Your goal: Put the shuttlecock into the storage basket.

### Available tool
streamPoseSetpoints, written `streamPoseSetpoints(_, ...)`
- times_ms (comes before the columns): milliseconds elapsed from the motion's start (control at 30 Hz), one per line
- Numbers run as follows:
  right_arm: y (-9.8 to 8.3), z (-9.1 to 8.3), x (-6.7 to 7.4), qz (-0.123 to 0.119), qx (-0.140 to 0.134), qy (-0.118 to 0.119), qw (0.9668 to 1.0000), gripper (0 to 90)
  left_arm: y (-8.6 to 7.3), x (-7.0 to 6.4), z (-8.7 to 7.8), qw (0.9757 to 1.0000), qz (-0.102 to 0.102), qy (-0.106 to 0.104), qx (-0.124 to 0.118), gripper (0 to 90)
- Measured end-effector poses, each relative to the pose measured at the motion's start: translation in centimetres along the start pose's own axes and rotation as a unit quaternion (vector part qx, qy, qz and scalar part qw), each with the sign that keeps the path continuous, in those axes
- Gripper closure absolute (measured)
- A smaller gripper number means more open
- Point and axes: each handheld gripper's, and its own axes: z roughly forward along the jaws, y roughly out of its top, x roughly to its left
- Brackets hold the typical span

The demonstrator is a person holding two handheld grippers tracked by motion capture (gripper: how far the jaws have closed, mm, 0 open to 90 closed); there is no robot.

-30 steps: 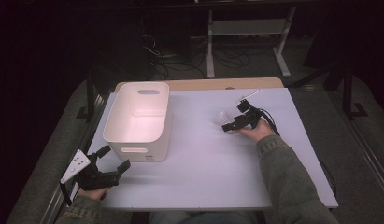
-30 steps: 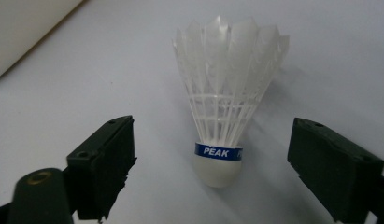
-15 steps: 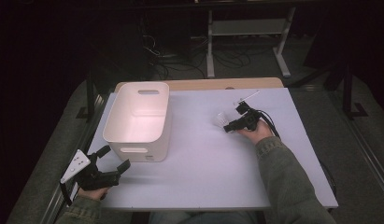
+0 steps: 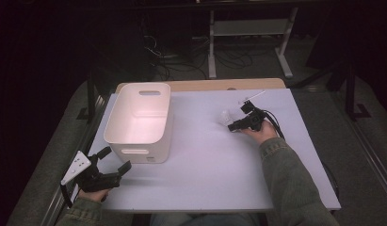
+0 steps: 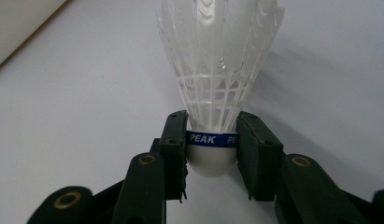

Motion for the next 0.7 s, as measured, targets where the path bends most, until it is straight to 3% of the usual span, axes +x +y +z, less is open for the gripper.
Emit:
streamPoseSetpoints(100, 0.0, -0.5, -0.1, 0.006, -0.007, 0.002, 1.0, 63.3, 0.0, 0.0, 0.0, 1.0, 0.0, 0.0, 0.0, 0.0)
streamPoseSetpoints(700, 0.5, -2.8, 1.7, -0.012, -0.045, 0.017, 0.9988, 63.3, 0.0, 0.0, 0.0, 1.0, 0.003, 0.0, 0.001, 0.0)
